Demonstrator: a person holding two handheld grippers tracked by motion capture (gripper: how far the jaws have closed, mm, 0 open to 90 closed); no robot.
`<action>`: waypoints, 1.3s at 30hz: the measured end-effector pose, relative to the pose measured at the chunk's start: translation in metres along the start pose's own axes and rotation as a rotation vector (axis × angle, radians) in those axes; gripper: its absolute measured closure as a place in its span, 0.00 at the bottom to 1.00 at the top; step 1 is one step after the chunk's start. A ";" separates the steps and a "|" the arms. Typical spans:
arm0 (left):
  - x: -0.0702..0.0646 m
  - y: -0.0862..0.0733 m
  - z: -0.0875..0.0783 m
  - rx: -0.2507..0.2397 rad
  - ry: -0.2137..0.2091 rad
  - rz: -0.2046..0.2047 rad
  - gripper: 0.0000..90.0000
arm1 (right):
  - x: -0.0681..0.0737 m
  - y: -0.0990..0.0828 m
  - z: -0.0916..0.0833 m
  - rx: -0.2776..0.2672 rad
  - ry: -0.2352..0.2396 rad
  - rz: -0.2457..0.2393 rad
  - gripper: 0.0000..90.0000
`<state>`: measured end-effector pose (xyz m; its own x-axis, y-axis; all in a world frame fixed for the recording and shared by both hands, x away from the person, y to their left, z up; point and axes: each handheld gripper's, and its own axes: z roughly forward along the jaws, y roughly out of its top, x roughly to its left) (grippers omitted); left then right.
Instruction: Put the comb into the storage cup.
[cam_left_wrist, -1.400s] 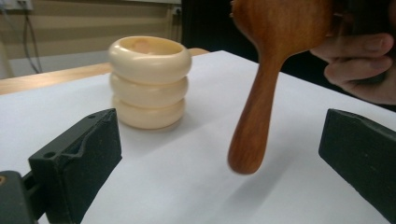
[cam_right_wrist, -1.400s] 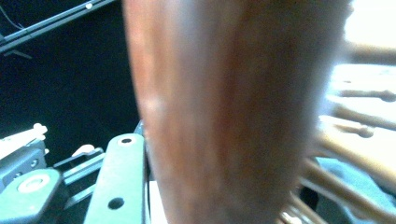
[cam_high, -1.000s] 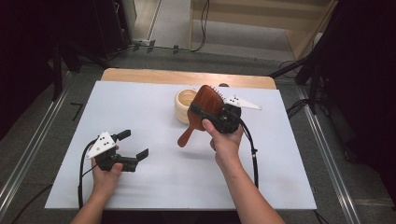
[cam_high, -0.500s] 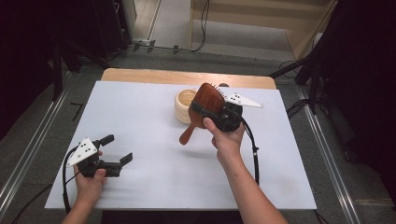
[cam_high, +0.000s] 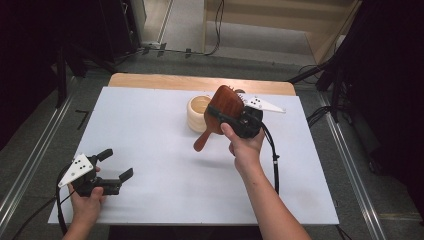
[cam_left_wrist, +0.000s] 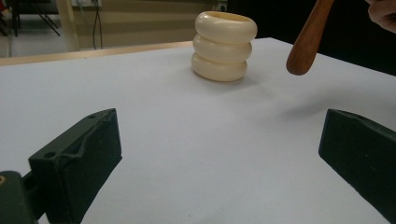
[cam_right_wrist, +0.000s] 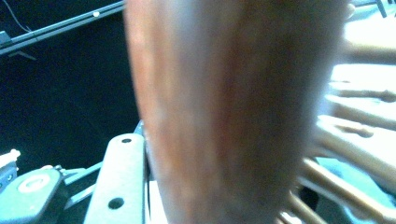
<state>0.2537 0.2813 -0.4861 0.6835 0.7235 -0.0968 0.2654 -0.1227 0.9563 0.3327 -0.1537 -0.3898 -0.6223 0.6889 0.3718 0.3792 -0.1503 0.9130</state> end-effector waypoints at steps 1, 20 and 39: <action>0.000 0.000 0.000 0.004 0.003 0.001 0.00 | 0.000 0.001 0.000 -0.001 0.000 0.001 0.58; -0.002 -0.003 0.002 0.009 0.001 0.003 0.00 | -0.004 0.022 0.001 -0.035 0.014 -0.015 0.58; -0.001 -0.004 0.001 0.003 0.001 -0.004 0.00 | -0.012 0.040 0.005 -0.055 0.011 -0.009 0.58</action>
<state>0.2529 0.2803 -0.4898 0.6815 0.7249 -0.1006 0.2702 -0.1215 0.9551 0.3590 -0.1645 -0.3592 -0.6331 0.6824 0.3653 0.3358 -0.1831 0.9240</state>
